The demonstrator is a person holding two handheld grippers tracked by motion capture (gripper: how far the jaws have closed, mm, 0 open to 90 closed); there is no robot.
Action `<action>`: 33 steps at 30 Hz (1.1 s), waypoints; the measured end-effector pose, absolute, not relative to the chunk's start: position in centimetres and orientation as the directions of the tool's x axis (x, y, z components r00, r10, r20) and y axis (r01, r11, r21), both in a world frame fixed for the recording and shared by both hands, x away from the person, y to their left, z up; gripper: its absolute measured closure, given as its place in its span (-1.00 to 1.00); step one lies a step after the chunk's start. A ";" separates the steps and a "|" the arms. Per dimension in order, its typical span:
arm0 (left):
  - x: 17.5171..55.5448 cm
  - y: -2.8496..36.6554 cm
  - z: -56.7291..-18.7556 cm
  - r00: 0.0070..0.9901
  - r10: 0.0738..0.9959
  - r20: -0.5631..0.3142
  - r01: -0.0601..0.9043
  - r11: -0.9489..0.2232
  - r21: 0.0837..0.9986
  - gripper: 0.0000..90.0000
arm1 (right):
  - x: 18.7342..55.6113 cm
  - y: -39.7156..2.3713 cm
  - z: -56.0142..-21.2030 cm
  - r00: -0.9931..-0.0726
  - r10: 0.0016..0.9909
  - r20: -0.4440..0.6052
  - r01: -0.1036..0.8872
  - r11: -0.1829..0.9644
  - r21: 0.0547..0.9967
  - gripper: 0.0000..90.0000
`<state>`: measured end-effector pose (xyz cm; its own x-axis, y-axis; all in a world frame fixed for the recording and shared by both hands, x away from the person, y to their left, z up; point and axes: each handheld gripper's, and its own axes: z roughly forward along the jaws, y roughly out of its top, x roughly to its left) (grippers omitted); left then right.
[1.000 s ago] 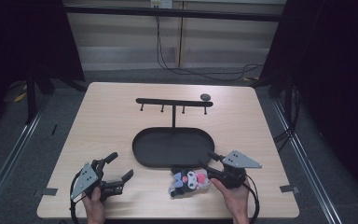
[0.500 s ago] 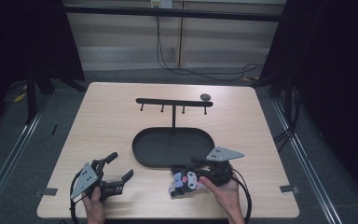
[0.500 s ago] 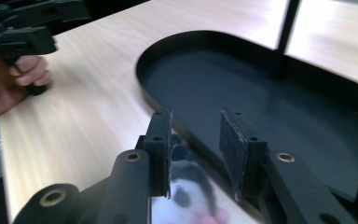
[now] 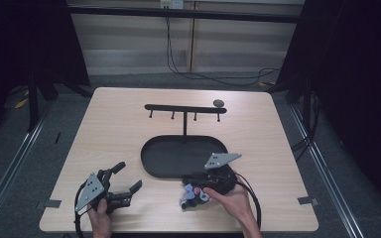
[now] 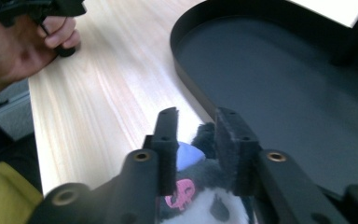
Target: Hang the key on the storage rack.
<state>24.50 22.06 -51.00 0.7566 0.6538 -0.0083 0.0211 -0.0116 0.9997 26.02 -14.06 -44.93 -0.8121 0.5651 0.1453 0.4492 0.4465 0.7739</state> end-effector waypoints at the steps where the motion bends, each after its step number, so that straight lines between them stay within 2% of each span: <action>1: 24.5 22.1 -51.0 0.755 0.655 -0.008 0.022 -0.013 1.000 -0.66 | 26.2 -13.9 -44.9 -0.815 0.560 0.150 0.445 0.440 0.780 0.62; 7: 24.5 22.1 -51.0 0.757 0.654 -0.007 0.020 -0.012 1.000 -0.66 | 26.4 -13.2 -45.2 -0.833 0.529 0.166 0.450 0.471 0.758 0.63; 11: 24.5 22.1 -51.0 0.756 0.654 -0.007 0.020 -0.012 1.000 -0.66 | 26.7 -13.1 -45.3 -0.828 0.527 0.191 0.465 0.455 0.760 0.71; 31: 24.5 22.1 -51.0 0.755 0.655 -0.010 0.022 -0.010 1.000 -0.66 | 28.4 -11.6 -45.5 -0.857 0.483 0.180 0.475 0.603 0.641 0.61; 33: 24.5 22.1 -51.0 0.755 0.656 -0.007 0.020 -0.012 1.000 -0.66 | 28.3 -12.2 -45.5 -0.848 0.488 0.205 0.492 0.584 0.646 0.62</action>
